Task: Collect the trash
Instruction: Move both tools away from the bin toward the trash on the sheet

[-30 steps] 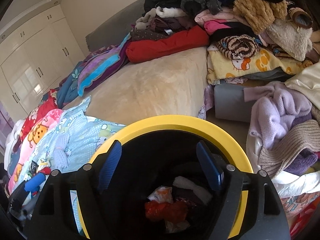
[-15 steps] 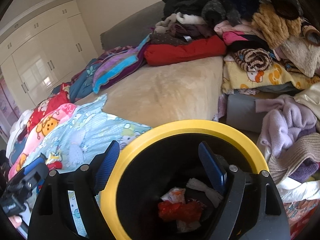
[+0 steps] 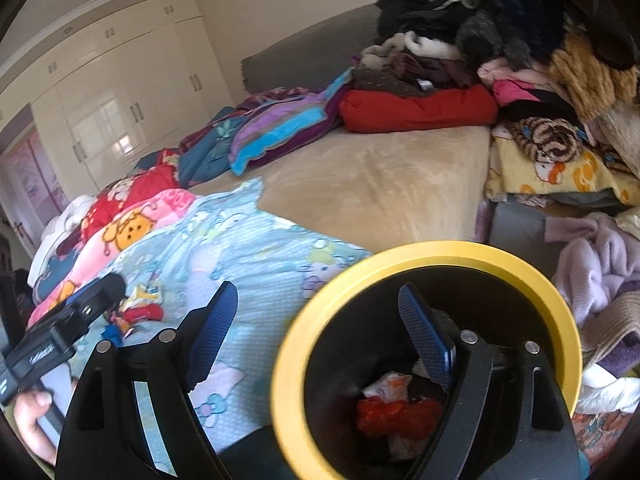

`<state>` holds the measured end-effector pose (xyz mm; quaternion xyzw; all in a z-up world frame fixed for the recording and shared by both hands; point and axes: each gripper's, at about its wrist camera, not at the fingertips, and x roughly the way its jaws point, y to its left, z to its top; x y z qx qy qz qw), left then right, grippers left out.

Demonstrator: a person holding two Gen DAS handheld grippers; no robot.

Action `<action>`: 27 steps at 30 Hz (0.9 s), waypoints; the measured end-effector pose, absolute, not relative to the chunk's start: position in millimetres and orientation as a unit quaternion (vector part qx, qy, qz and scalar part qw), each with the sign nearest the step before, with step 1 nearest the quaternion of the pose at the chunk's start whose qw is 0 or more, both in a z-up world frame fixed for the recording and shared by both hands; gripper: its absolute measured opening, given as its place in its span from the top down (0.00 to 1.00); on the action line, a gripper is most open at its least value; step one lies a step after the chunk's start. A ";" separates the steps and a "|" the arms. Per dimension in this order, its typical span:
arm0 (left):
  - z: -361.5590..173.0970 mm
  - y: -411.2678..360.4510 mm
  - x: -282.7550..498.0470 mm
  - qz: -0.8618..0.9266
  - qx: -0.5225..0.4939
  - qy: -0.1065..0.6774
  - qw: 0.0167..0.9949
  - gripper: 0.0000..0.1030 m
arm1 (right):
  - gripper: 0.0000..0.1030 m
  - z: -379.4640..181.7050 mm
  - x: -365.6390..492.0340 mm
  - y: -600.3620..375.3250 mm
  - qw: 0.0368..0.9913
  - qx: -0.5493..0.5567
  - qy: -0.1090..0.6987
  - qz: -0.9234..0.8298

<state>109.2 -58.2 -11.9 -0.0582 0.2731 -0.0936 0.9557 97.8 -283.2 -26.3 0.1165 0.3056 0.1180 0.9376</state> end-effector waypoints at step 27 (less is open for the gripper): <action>-6.5 78.2 118.8 0.047 -0.107 0.251 0.961 0.11 | 0.22 -28.6 66.6 -109.6 0.902 0.011 0.323 0.287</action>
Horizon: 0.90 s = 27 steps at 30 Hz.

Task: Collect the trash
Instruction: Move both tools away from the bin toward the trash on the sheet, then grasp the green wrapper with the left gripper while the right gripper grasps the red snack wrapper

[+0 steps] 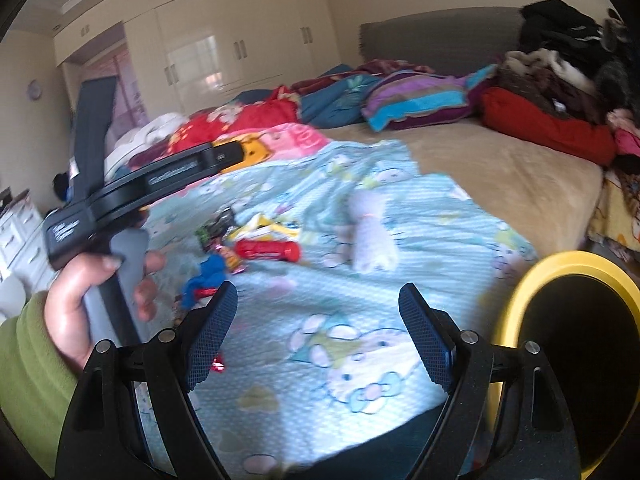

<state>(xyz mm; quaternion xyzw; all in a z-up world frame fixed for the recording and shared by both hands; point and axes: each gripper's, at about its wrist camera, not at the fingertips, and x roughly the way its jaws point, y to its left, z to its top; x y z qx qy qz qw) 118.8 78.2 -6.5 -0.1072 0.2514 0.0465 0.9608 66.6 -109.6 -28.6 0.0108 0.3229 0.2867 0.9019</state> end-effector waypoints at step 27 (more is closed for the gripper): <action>-60.7 171.3 129.8 0.109 -0.153 0.333 0.924 0.44 | 0.46 -93.0 68.9 6.5 0.816 -0.076 0.414 0.396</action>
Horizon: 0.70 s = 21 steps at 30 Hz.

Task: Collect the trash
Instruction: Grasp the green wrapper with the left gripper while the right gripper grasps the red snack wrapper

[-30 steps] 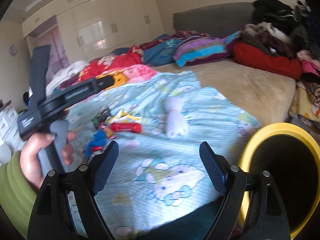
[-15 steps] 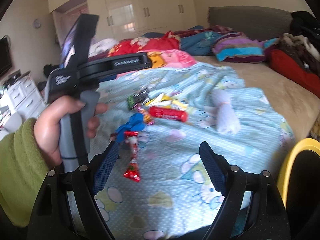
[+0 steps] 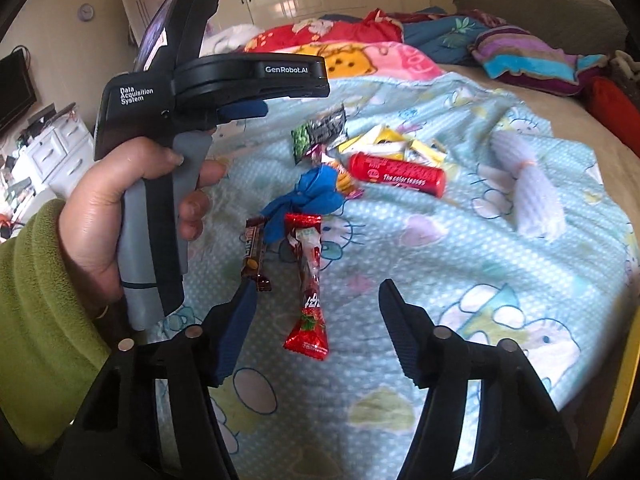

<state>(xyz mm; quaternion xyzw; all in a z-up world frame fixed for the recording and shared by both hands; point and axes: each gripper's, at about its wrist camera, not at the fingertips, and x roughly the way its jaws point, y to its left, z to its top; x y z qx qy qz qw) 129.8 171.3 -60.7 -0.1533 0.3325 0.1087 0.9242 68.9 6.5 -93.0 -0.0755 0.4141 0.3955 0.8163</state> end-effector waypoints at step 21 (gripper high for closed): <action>-100.9 186.6 136.2 0.088 -0.218 0.365 0.901 0.88 | 0.87 -114.7 74.7 -14.9 0.815 -0.048 0.449 0.363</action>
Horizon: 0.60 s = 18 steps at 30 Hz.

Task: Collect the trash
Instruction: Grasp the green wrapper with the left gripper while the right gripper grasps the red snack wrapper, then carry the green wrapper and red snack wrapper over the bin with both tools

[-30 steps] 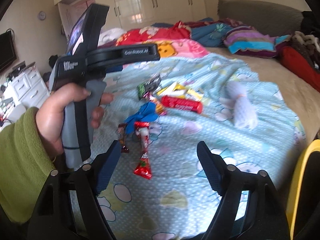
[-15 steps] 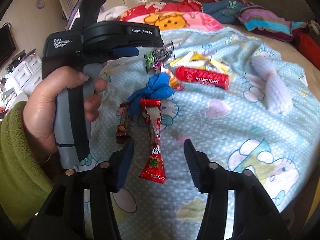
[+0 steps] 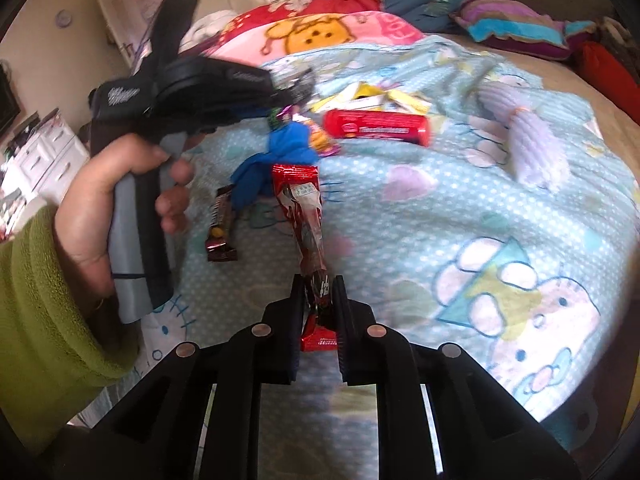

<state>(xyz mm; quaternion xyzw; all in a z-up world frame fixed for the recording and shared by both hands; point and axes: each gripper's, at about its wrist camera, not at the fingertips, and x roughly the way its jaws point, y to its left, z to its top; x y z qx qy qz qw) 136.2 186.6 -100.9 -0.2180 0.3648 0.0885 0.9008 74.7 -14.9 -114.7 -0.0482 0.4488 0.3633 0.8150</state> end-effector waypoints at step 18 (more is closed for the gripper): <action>-46.8 165.9 127.8 0.062 -0.196 0.306 0.930 0.97 | 0.87 -85.8 82.5 -51.6 0.842 -0.002 0.420 0.339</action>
